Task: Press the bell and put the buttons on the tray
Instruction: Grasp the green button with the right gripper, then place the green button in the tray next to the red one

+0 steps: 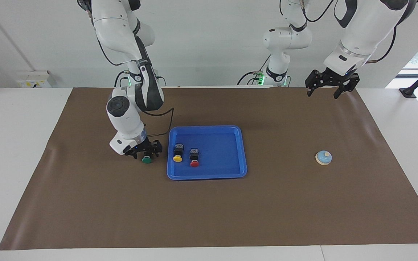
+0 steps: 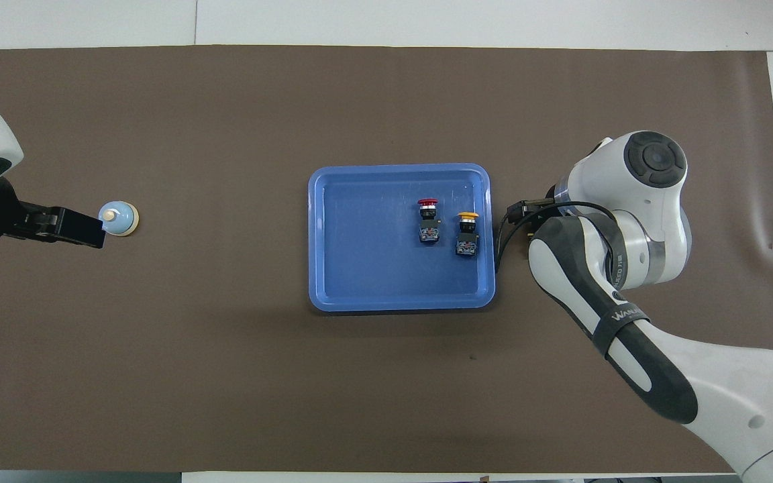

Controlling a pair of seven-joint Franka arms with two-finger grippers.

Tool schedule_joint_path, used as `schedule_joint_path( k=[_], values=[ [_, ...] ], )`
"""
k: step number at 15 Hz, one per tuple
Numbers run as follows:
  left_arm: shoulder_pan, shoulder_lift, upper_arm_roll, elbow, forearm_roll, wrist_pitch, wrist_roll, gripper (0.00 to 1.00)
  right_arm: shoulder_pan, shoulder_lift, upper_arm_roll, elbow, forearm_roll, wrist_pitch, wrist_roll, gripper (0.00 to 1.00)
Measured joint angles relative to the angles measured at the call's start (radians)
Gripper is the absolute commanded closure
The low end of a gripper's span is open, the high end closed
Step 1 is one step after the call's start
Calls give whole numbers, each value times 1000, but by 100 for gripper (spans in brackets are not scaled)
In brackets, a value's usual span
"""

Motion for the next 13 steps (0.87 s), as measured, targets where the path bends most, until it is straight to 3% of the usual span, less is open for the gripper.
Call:
schedule_joint_path(
  k=[1, 3, 4, 9, 13],
  values=[
    [0, 0, 0, 0, 0, 0, 0, 0, 0, -6, 0, -11, 0, 3, 0, 29],
    [0, 0, 0, 0, 0, 0, 0, 0, 0, -11, 1, -24, 0, 16, 0, 90],
    [0, 0, 0, 0, 0, 0, 0, 0, 0, -11, 2, -26, 0, 24, -1, 100],
    [0, 0, 0, 0, 0, 0, 0, 0, 2, -12, 3, -16, -9, 23, -36, 100],
    [0, 0, 0, 0, 0, 0, 0, 0, 7, -20, 7, 108, -10, -146, -39, 100]
  ],
)
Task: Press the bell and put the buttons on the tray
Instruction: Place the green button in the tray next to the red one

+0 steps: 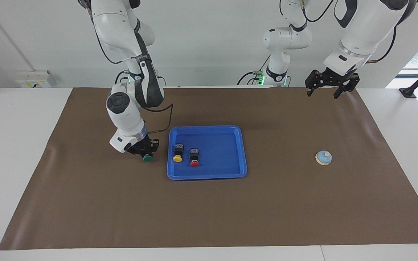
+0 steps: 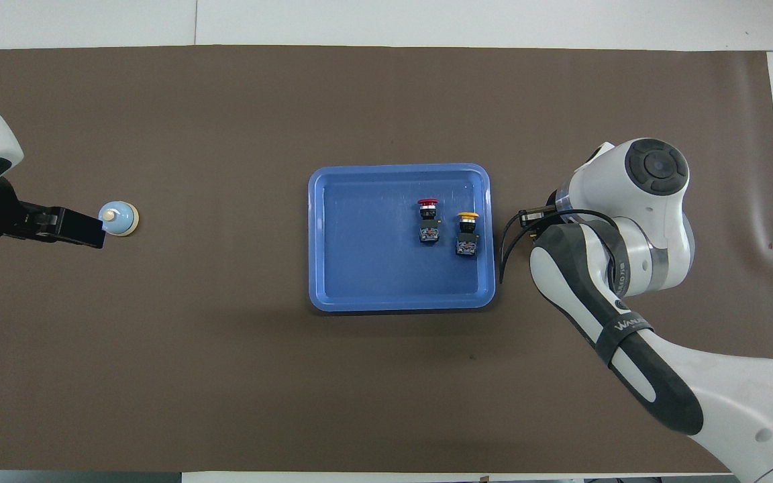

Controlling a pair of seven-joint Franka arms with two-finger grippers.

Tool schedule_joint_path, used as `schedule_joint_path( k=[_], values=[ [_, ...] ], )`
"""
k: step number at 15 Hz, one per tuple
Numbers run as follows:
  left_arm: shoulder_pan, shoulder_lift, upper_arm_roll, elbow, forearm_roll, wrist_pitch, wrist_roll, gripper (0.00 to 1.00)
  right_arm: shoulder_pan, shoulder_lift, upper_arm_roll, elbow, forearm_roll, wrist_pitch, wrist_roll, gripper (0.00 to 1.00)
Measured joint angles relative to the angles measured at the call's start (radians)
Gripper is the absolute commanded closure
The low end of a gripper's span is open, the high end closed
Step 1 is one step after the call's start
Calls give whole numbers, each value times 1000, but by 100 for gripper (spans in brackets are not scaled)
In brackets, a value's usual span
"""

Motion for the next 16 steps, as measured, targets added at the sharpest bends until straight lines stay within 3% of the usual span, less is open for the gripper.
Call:
schedule_joint_path(
  k=[3, 6, 12, 16],
  values=[
    [0, 0, 0, 0, 0, 0, 0, 0, 53, 1, 3, 163, 0, -167, 83, 100],
    [0, 0, 0, 0, 0, 0, 0, 0, 167, 23, 5, 271, 0, -228, 232, 100],
    [0, 0, 0, 0, 0, 0, 0, 0, 402, 106, 8, 334, 0, -195, 546, 100],
    [0, 0, 0, 0, 0, 0, 0, 0, 393, 181, 1, 329, 0, -58, 565, 100]
  ],
)
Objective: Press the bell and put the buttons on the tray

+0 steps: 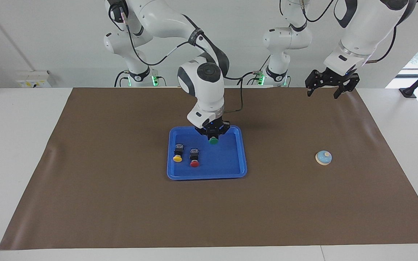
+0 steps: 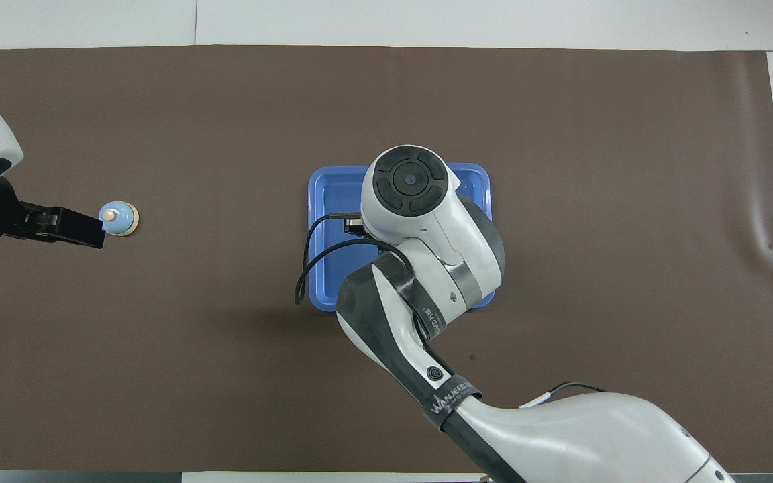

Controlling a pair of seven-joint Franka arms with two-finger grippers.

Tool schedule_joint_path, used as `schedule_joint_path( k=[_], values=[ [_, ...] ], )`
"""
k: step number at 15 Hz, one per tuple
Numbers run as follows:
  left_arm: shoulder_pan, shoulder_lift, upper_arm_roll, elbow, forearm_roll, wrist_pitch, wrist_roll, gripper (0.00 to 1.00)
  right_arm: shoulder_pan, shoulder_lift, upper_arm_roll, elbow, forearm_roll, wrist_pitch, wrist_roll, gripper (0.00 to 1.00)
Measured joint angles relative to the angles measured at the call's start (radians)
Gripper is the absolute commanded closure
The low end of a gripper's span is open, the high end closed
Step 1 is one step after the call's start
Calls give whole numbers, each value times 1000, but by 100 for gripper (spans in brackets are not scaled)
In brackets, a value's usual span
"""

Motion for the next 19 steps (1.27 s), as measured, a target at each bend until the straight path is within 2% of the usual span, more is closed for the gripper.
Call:
schedule_joint_path(
  k=[5, 6, 7, 10, 14, 16, 19],
  values=[
    [0, 0, 0, 0, 0, 0, 0, 0, -44, 61, -1, -1, 0, 94, -1, 100],
    [0, 0, 0, 0, 0, 0, 0, 0, -47, 62, -1, 0, 0, 97, -1, 32],
    [0, 0, 0, 0, 0, 0, 0, 0, -47, 62, -1, 0, 0, 97, -1, 0],
    [0, 0, 0, 0, 0, 0, 0, 0, -42, 61, 1, 6, 0, 72, -1, 0],
    [0, 0, 0, 0, 0, 0, 0, 0, -44, 35, -1, 72, -5, -29, -20, 0],
    [0, 0, 0, 0, 0, 0, 0, 0, -61, -21, -7, 88, -8, -78, -59, 0],
    [0, 0, 0, 0, 0, 0, 0, 0, -137, -150, -9, 93, -10, -199, -159, 0]
  ],
)
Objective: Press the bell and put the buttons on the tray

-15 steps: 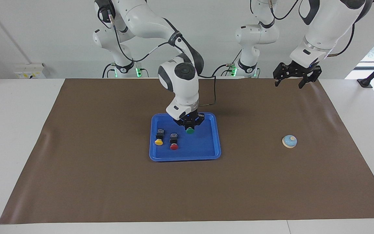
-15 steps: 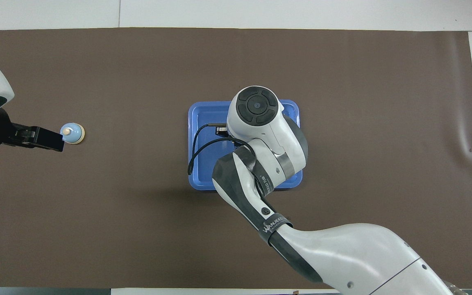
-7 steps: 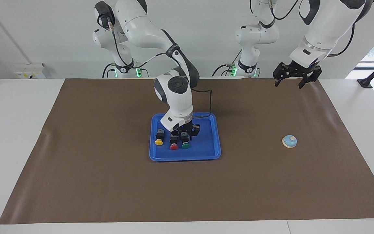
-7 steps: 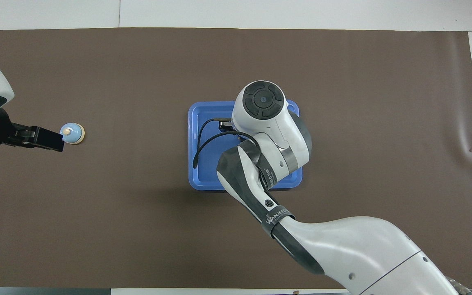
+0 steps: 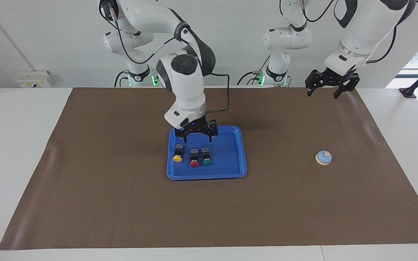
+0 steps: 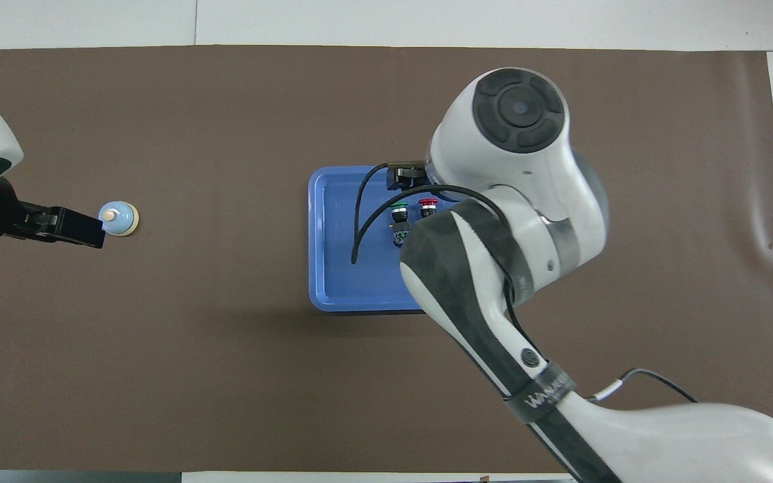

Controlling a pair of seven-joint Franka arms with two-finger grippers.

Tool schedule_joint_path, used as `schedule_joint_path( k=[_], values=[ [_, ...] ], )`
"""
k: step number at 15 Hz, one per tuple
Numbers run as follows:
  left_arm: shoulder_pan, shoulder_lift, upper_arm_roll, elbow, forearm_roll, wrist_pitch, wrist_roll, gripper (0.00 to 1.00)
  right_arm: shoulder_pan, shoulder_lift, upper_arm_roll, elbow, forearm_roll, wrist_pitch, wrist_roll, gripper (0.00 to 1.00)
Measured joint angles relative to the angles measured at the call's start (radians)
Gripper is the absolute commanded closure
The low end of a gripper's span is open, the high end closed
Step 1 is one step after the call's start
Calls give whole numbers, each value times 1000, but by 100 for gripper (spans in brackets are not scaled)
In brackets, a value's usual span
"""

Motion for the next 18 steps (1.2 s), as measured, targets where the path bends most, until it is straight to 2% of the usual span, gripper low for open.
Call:
schedule_joint_path(
  k=[5, 8, 11, 14, 18],
  values=[
    [0, 0, 0, 0, 0, 0, 0, 0, -120, -206, -2, -2, -12, -229, -210, 0],
    [0, 0, 0, 0, 0, 0, 0, 0, -182, -295, -1, -10, -21, -313, -274, 0],
    [0, 0, 0, 0, 0, 0, 0, 0, -284, -341, 6, -22, -24, -338, -367, 0],
    [0, 0, 0, 0, 0, 0, 0, 0, -390, -353, 7, -41, -24, -367, -426, 0],
    [0, 0, 0, 0, 0, 0, 0, 0, -439, -393, 10, -113, -24, -377, -428, 0]
  ],
)
